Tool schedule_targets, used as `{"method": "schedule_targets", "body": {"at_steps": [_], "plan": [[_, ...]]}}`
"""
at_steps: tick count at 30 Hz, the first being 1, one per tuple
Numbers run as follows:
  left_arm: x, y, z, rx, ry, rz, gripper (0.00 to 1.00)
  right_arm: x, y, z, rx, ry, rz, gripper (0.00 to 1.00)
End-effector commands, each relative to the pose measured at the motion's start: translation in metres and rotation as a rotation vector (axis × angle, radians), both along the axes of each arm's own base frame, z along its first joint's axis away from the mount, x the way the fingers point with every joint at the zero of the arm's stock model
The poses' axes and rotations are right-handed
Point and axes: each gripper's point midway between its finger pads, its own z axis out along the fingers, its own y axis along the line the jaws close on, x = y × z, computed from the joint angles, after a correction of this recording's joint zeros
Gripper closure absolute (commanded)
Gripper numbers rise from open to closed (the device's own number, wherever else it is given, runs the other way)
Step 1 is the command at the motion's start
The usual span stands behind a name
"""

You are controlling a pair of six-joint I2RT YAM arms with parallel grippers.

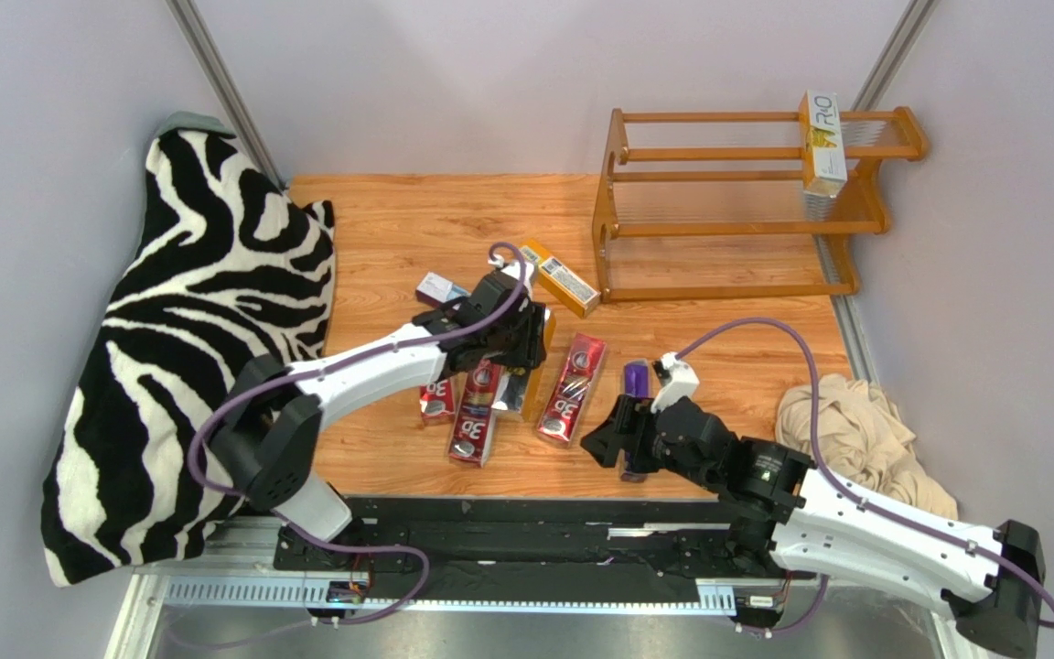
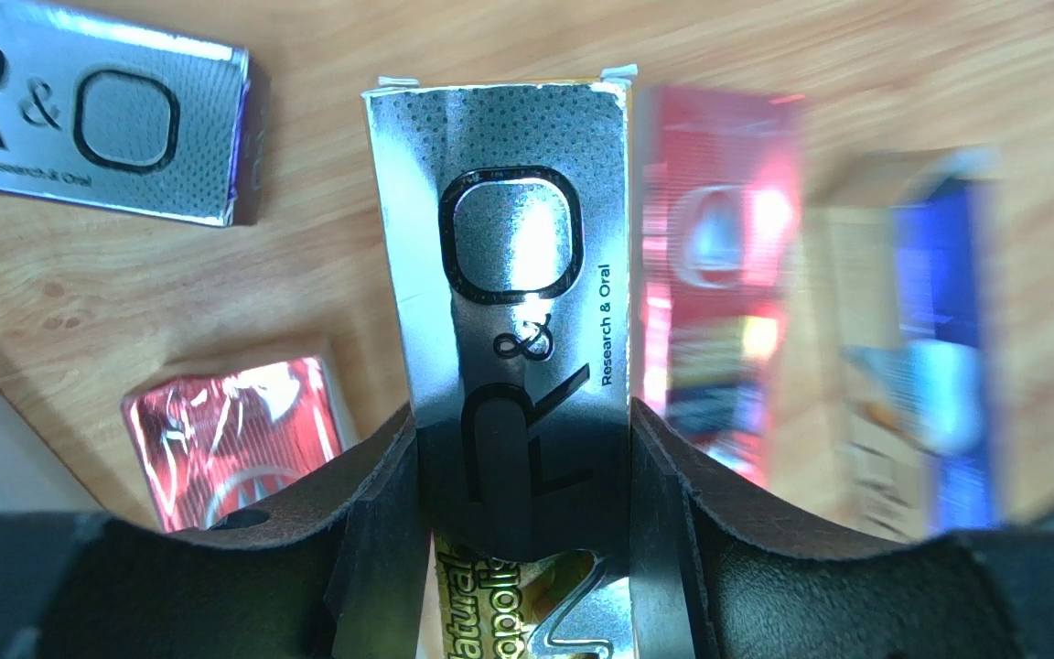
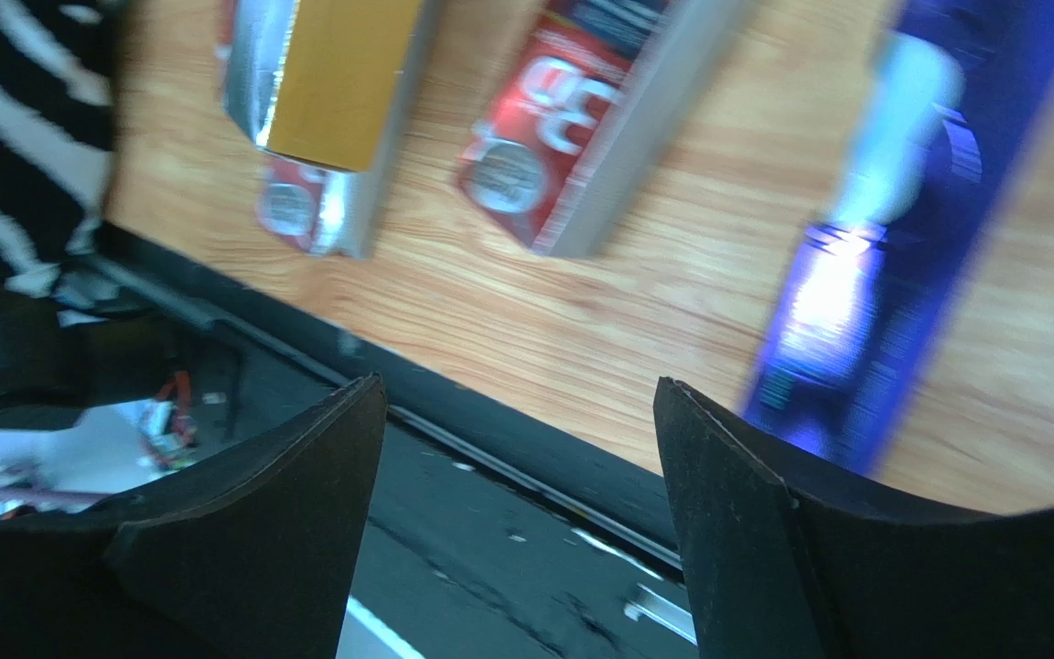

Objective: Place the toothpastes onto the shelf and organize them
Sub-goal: Pick up the toothpaste from the center of the board.

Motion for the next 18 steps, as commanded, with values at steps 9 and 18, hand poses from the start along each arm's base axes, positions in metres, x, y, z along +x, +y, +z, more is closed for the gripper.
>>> {"method": "schedule_targets", "body": {"at_steps": [9,18], "plan": [[-0.037,-0.008,0.137,-0.326,-0.126,-0.032,0.49,0.025,0.101,0.115,0.375,-0.207,0.031,0.21],[-0.051,0.003,0.145,-0.353,-0.139,-0.026,0.48,0.031,0.135,0.144,0.391,-0.236,0.075,0.22]]}}
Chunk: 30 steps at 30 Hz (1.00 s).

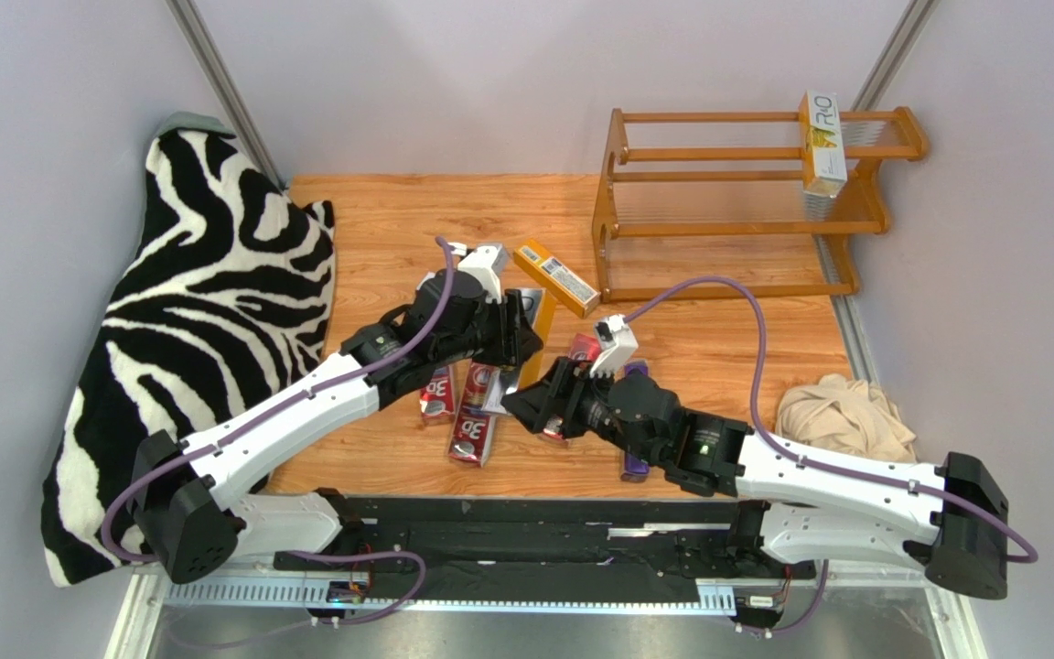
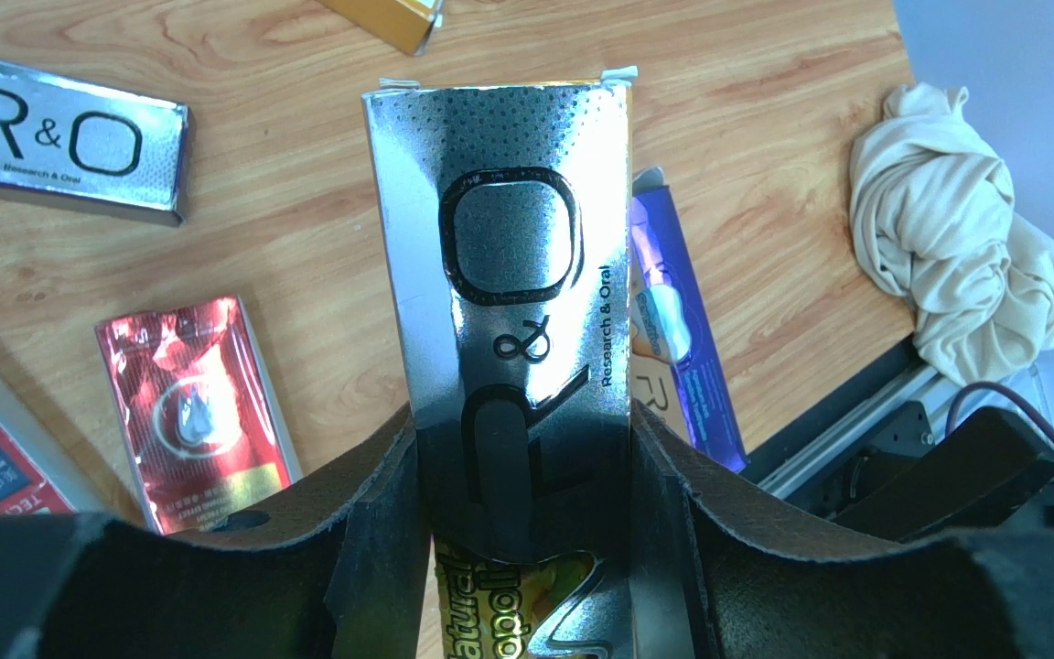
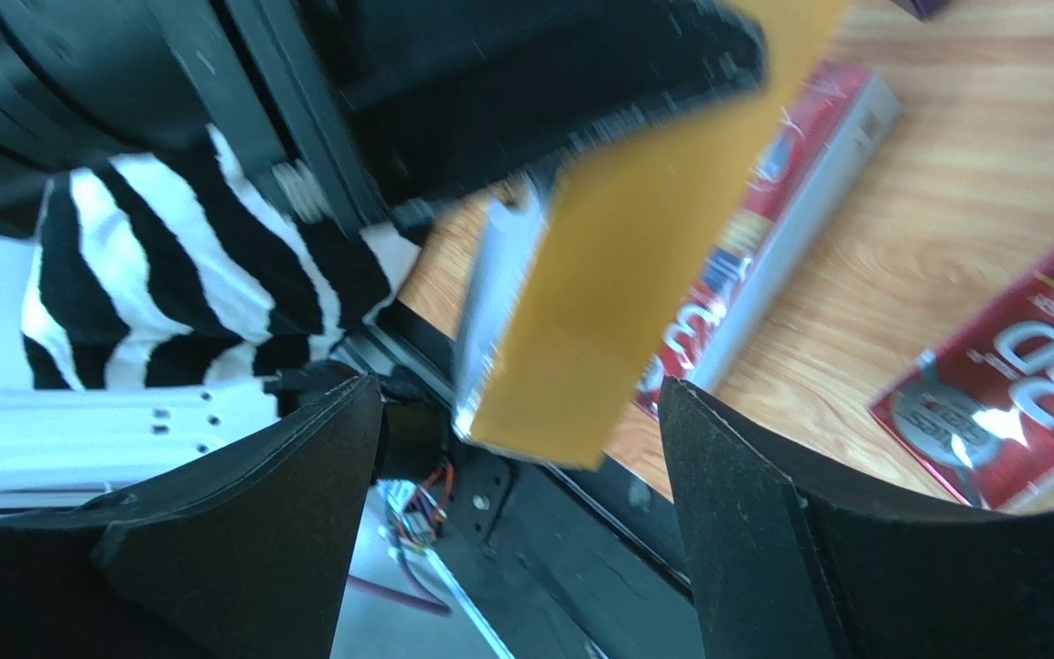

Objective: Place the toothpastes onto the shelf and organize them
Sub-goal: Pick up the toothpaste from the center of the board.

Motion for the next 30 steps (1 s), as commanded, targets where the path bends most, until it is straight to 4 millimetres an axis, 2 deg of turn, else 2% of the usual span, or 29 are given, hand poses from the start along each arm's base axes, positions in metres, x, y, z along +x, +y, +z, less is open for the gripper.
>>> {"method": "schedule_targets", "body": {"at_steps": [1,6,14,19,25,28,30], "plan": [[-0.009,0.000,0.016,-0.065,-0.014,-0.005,0.49,0.012,0.018,0.041,0.078,-0.058,-0.025,0.22],[-0.016,0.003,0.025,-0.096,-0.028,-0.007,0.48,0.022,0.020,0.020,-0.014,0.012,-0.084,0.25],[-0.019,0.018,0.041,-0.087,-0.065,0.022,0.47,0.020,0.012,0.010,-0.038,0.066,-0.122,0.28],[-0.021,0.013,0.048,-0.111,-0.066,0.004,0.47,0.017,0.027,0.010,-0.030,0.055,-0.071,0.28],[-0.021,0.013,0.051,-0.131,-0.064,0.011,0.46,0.015,0.039,-0.001,-0.015,0.083,-0.054,0.29],[-0.021,0.012,0.054,-0.155,-0.062,0.020,0.45,0.015,0.040,-0.003,0.014,0.093,-0.060,0.32],[-0.022,0.012,0.052,-0.165,-0.057,0.025,0.43,0.015,0.039,-0.003,0.037,0.088,-0.063,0.39]]}}
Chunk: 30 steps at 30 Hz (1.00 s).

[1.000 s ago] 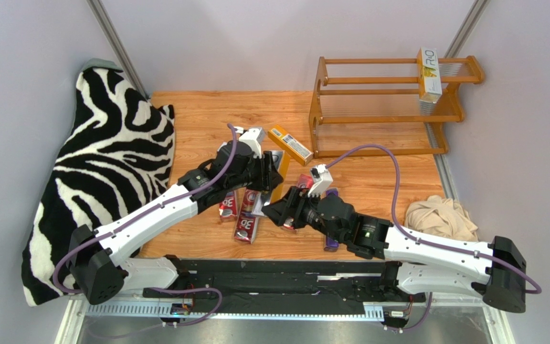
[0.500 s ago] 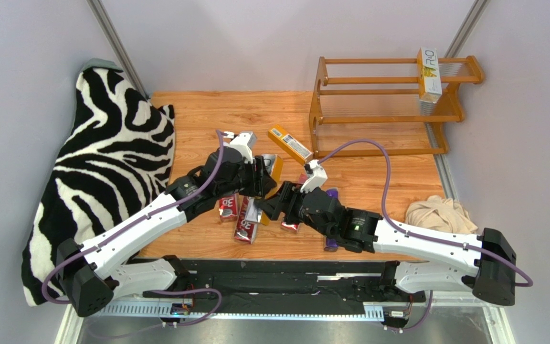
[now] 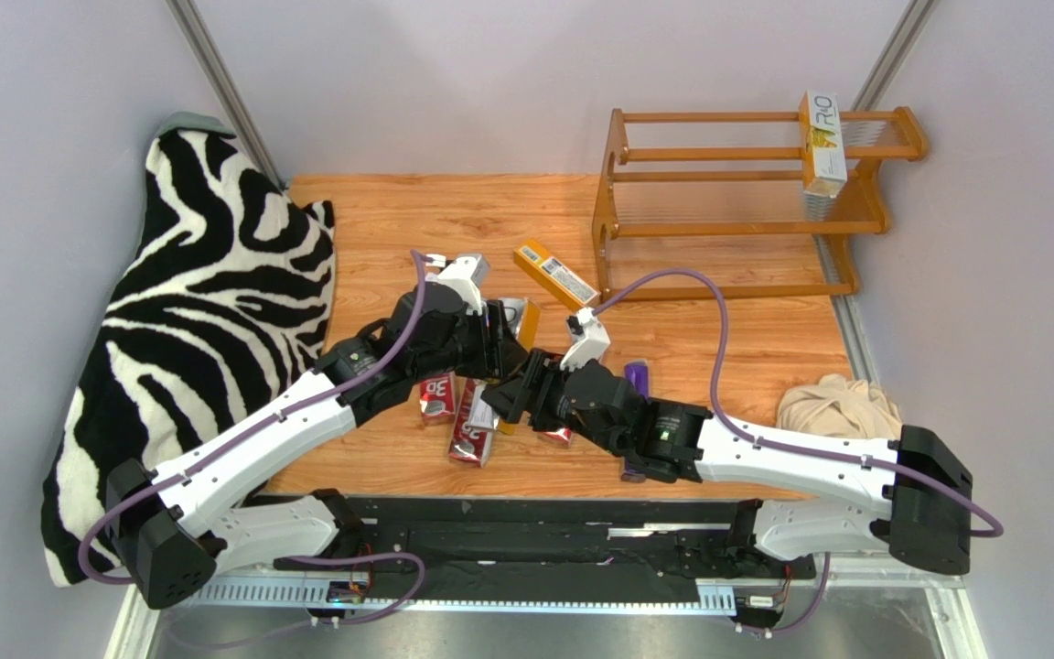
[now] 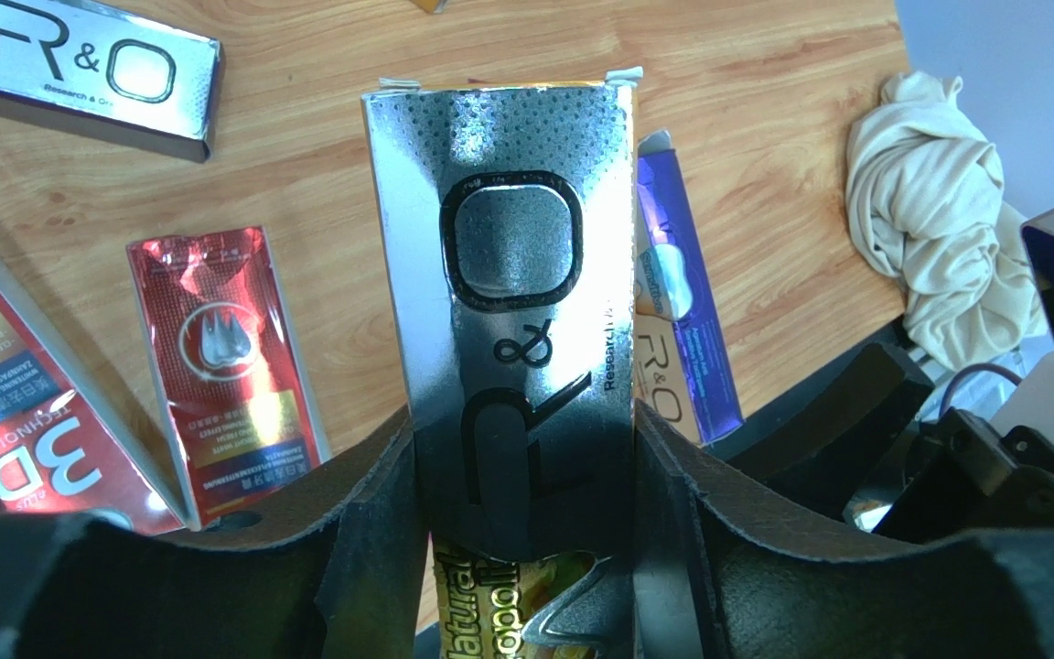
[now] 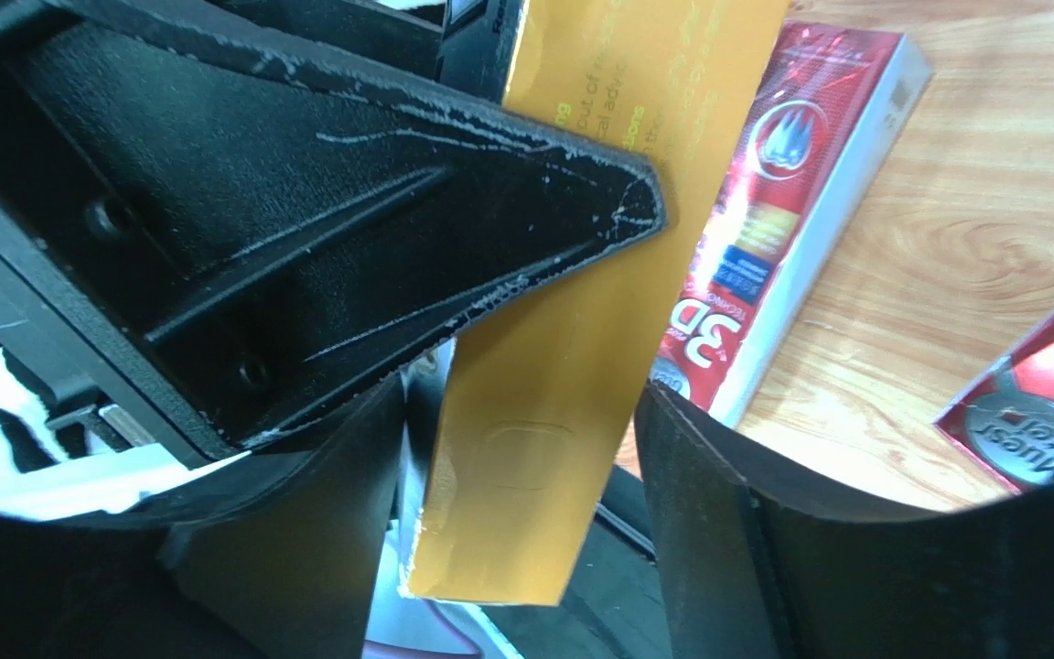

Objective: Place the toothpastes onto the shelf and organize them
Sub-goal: Pick up the toothpaste from the center of the board.

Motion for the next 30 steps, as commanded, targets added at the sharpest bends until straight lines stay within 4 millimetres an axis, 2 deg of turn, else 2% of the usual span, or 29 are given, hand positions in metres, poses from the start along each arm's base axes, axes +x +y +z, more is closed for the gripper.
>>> {"method": "schedule_targets", "body": {"at_steps": [1,5,10,15,17,18,19,21,22,25,26,27,28,29,30], "plan": [[0.002,-0.012,0.050,-0.169,-0.085,0.004,0.43,0.000,0.002,0.006,0.071,-0.011,-0.015,0.41],[-0.001,-0.015,0.052,-0.189,-0.076,-0.014,0.41,0.000,-0.003,0.006,0.059,-0.022,-0.020,0.56],[-0.001,-0.015,0.052,-0.189,-0.076,-0.010,0.36,-0.003,-0.009,0.007,0.060,-0.027,-0.013,0.61],[-0.001,-0.009,0.046,-0.146,-0.077,-0.008,0.15,-0.006,-0.022,0.008,0.054,-0.039,-0.018,0.65],[0.005,0.001,0.049,-0.113,-0.106,0.037,0.09,-0.007,-0.029,0.013,0.058,-0.050,-0.022,0.66],[0.005,0.007,0.045,-0.082,-0.098,0.053,0.03,-0.007,-0.031,0.017,0.067,-0.061,-0.026,0.66],[0.005,0.011,0.047,-0.072,-0.110,0.066,0.01,-0.008,-0.038,0.009,0.028,-0.054,-0.027,0.66],[0.008,0.021,0.051,-0.051,-0.134,0.094,0.01,-0.010,-0.046,0.015,0.035,-0.070,-0.033,0.66],[0.005,0.022,0.058,-0.067,-0.149,0.086,0.01,-0.011,-0.049,0.013,0.020,-0.076,-0.029,0.66],[0.004,0.026,0.072,-0.111,-0.192,0.047,0.01,-0.017,-0.057,0.024,0.039,-0.109,-0.002,0.66],[-0.006,0.019,0.073,-0.145,-0.183,-0.030,0.01,-0.018,-0.059,0.026,0.032,-0.128,0.013,0.66],[-0.005,0.020,0.089,-0.199,-0.234,-0.056,0.01,-0.022,-0.062,0.034,0.050,-0.141,0.031,0.66],[-0.021,0.010,0.089,-0.253,-0.226,-0.176,0.01,-0.025,-0.063,0.034,0.042,-0.148,0.045,0.66],[-0.025,0.004,0.109,-0.329,-0.295,-0.240,0.02,-0.027,-0.065,0.036,0.035,-0.168,0.064,0.66],[-0.030,0.007,0.120,-0.381,-0.327,-0.275,0.02,-0.032,-0.069,0.045,0.052,-0.187,0.086,0.66]]}}
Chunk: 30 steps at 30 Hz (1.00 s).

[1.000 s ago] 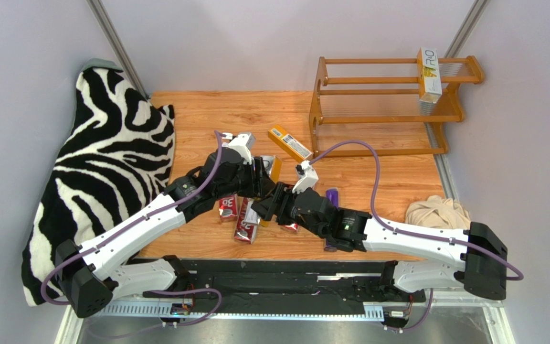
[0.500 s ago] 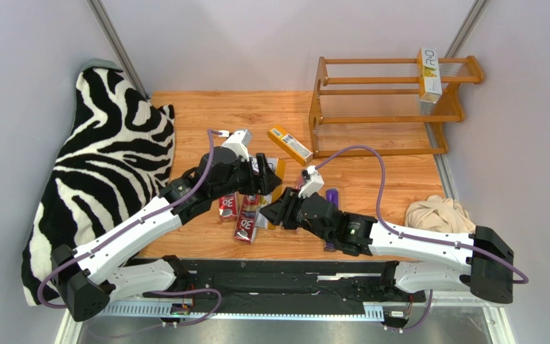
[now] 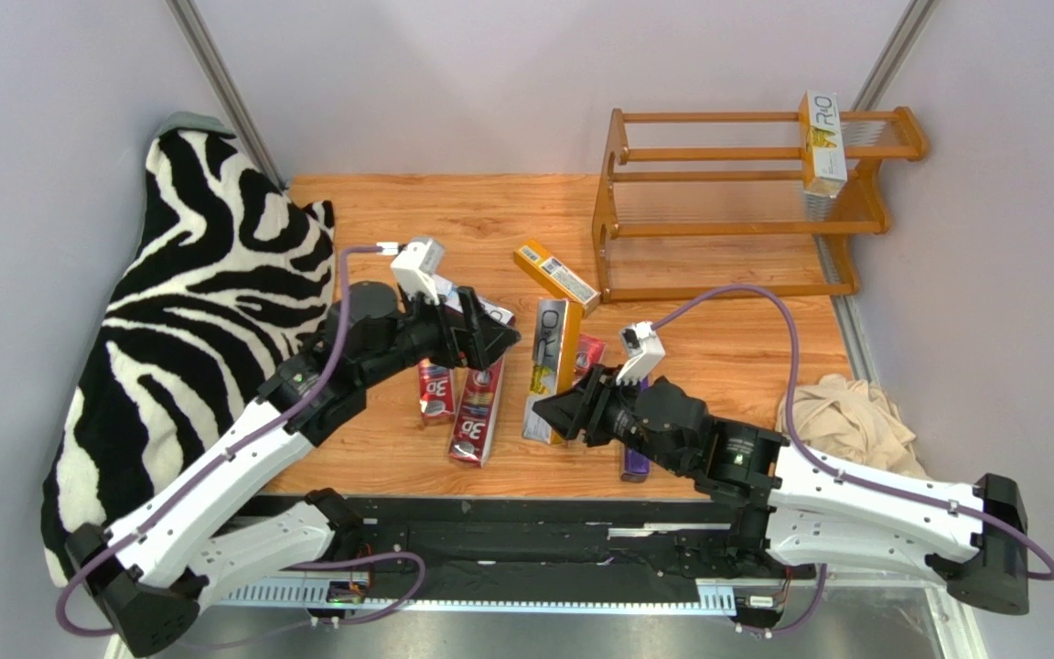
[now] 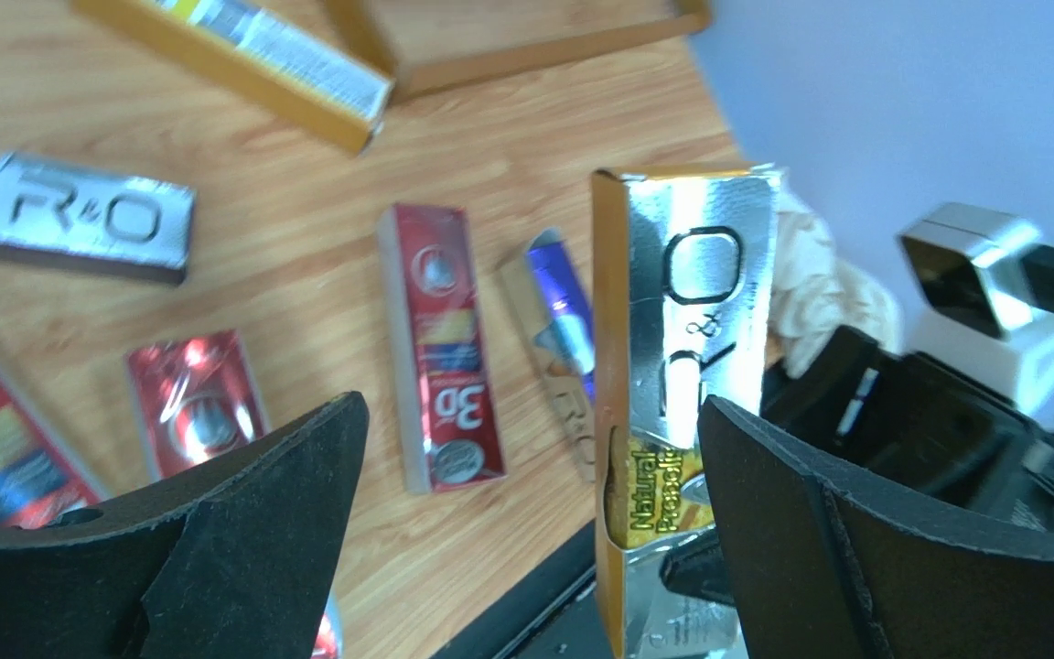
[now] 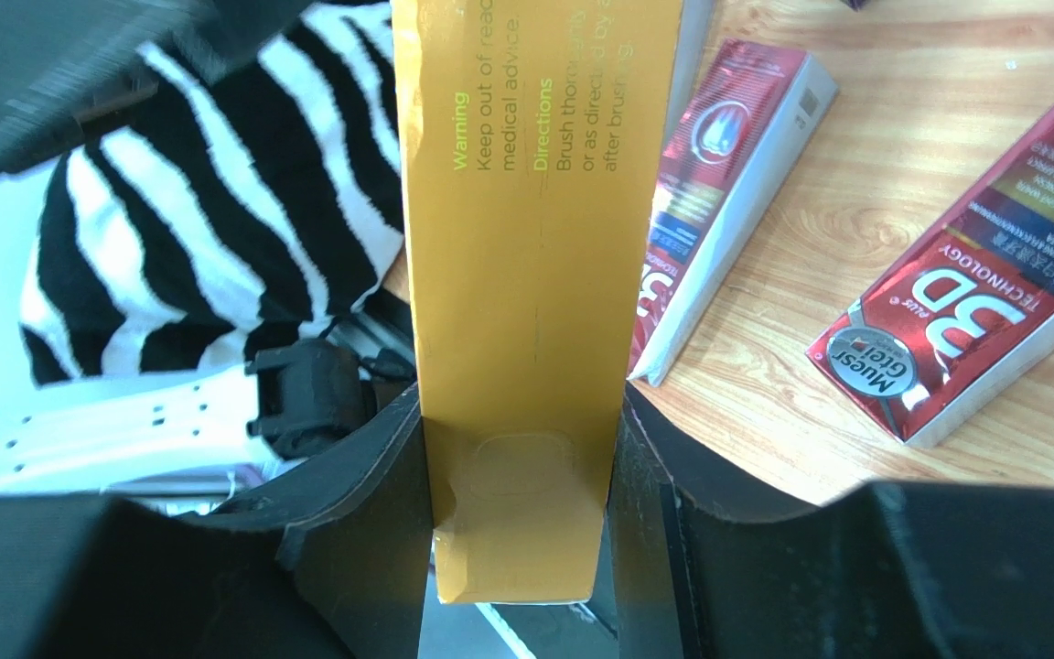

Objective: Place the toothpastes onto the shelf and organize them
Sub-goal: Pick up the toothpaste from the center of the board, then place the toothpaste on the shelf.

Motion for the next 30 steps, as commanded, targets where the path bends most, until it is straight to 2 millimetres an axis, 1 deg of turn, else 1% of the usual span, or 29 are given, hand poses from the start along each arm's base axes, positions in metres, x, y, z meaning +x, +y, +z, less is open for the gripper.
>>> {"method": "schedule_targets", "body": {"at_steps": [1,2,3,4,6,7,9,10,11,12,13,14,15,16,17,18,20,23,30], "plan": [[-0.047,-0.022,0.055,-0.233,-0.201,-0.389,0.02,-0.011,-0.008,0.030,0.035,-0.117,0.078,0.67],[-0.056,-0.024,0.074,-0.284,-0.281,-0.453,0.02,-0.013,-0.011,0.033,0.027,-0.151,0.098,0.66],[-0.066,-0.024,0.078,-0.296,-0.305,-0.510,0.02,-0.020,-0.012,0.042,0.047,-0.176,0.137,0.66],[-0.084,-0.025,0.081,-0.302,-0.316,-0.610,0.02,-0.023,-0.014,0.044,0.049,-0.196,0.159,0.66],[-0.093,-0.025,0.079,-0.292,-0.314,-0.669,0.02,-0.032,-0.017,0.048,0.052,-0.240,0.214,0.66],[-0.100,-0.025,0.077,-0.288,-0.317,-0.708,0.02,-0.037,-0.022,0.058,0.079,-0.268,0.231,0.66],[-0.107,-0.023,0.079,-0.297,-0.331,-0.738,0.02,-0.047,-0.023,0.067,0.104,-0.308,0.288,0.66],[-0.116,-0.023,0.074,-0.318,-0.302,-0.784,0.02,-0.052,-0.026,0.075,0.127,-0.326,0.302,0.66],[-0.119,-0.024,0.082,-0.346,-0.342,-0.809,0.02,-0.058,-0.026,0.078,0.139,-0.335,0.336,0.66],[-0.123,-0.024,0.083,-0.366,-0.345,-0.830,0.02,-0.061,-0.026,0.084,0.157,-0.352,0.351,0.67],[-0.127,-0.024,0.077,-0.390,-0.299,-0.850,0.03,-0.062,-0.027,0.086,0.165,-0.357,0.355,0.67],[-0.125,-0.026,0.079,-0.402,-0.323,-0.857,0.03,-0.070,-0.025,0.090,0.181,-0.361,0.399,0.67],[-0.125,-0.027,0.074,-0.406,-0.309,-0.862,0.03,-0.072,-0.024,0.093,0.194,-0.366,0.410,0.67],[-0.125,-0.027,0.077,-0.420,-0.325,-0.867,0.04,-0.074,-0.022,0.094,0.197,-0.366,0.422,0.67],[-0.125,-0.028,0.076,-0.430,-0.302,-0.869,0.04,-0.075,-0.019,0.093,0.194,-0.361,0.439,0.67],[-0.125,-0.028,0.073,-0.432,-0.296,-0.871,0.04,-0.075,-0.016,0.090,0.187,-0.354,0.447,0.67],[-0.127,-0.028,0.073,-0.432,-0.303,-0.875,0.05,-0.075,-0.010,0.085,0.163,-0.338,0.459,0.67],[-0.127,-0.027,0.070,-0.422,-0.292,-0.874,0.06,-0.075,-0.005,0.082,0.155,-0.327,0.473,0.67],[-0.121,-0.032,0.064,-0.419,-0.266,-0.868,0.07,-0.075,0.000,0.087,0.168,-0.335,0.481,0.67]]}}
